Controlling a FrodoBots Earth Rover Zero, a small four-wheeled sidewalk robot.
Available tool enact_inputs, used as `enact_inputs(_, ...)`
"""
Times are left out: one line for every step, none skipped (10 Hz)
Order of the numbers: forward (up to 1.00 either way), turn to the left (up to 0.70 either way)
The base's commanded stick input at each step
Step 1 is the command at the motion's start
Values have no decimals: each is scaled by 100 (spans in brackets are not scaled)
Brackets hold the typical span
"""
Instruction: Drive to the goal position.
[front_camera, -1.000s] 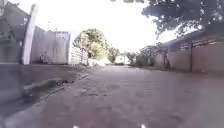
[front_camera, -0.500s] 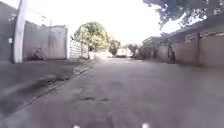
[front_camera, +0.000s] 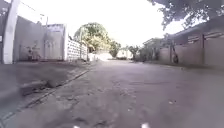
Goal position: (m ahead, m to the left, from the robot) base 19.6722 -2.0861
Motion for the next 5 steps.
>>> enact_inputs(100,0)
enact_inputs(100,0)
enact_inputs(100,0)
enact_inputs(100,0)
enact_inputs(100,0)
